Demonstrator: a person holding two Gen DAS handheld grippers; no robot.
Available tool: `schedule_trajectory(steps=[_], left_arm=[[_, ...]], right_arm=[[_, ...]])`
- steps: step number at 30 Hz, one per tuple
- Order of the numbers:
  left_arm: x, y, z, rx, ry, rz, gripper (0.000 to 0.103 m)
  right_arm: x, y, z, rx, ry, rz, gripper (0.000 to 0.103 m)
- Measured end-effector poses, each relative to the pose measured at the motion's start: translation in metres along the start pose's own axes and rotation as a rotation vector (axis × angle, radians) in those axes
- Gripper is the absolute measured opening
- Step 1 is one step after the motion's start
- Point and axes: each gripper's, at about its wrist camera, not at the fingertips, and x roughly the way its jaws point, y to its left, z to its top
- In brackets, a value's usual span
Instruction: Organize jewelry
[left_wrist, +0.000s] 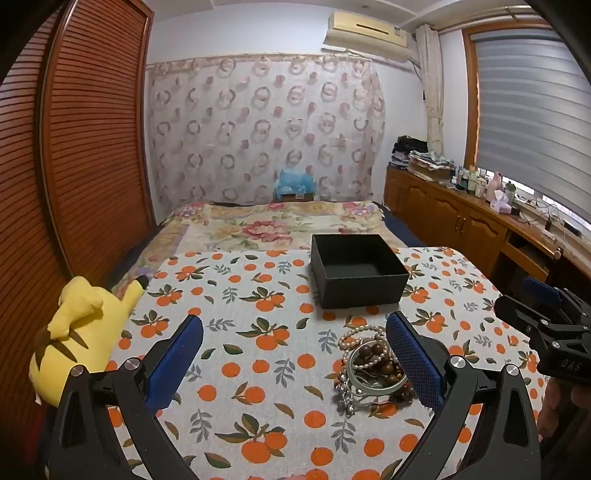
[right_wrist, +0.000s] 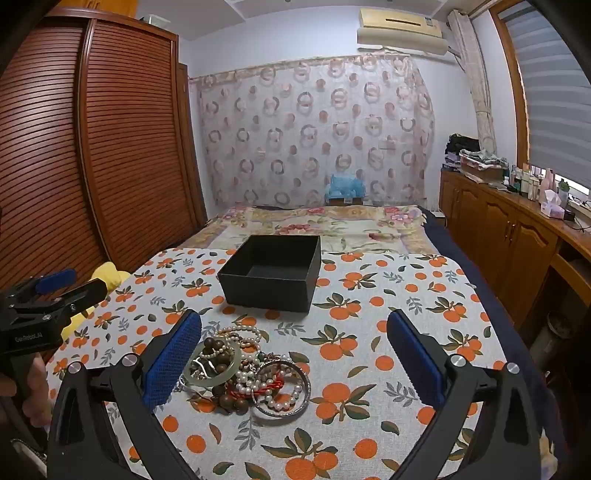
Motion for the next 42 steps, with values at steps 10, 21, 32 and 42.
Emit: schedule_trajectory(steps=[10, 21, 32, 42], left_arm=[[0.0008, -0.0002, 0.0004, 0.003, 0.001, 0.002, 0.096], [-0.0007, 0.0021, 0.0053, 0.003, -0.003, -0.002, 0.096], [-0.0015, 0.0011, 0.0042, 0.006, -0.008, 0.001, 0.096], [-0.0019, 0.0006, 0.0044, 0.007, -0.01, 0.002, 0.096]], right_arm=[[0.0012, -0.0014, -0.0006, 0.004, 0.001, 0.003, 0.101], [-0.0001, -0.0021, 0.0005, 0.006, 0.002, 0.003, 0.101], [0.0002, -0.0036, -0.0013, 0.007, 0.001, 0.004, 0.101], [-0.0003, -0.0035, -0.001, 0.008, 0.0, 0.003, 0.101]])
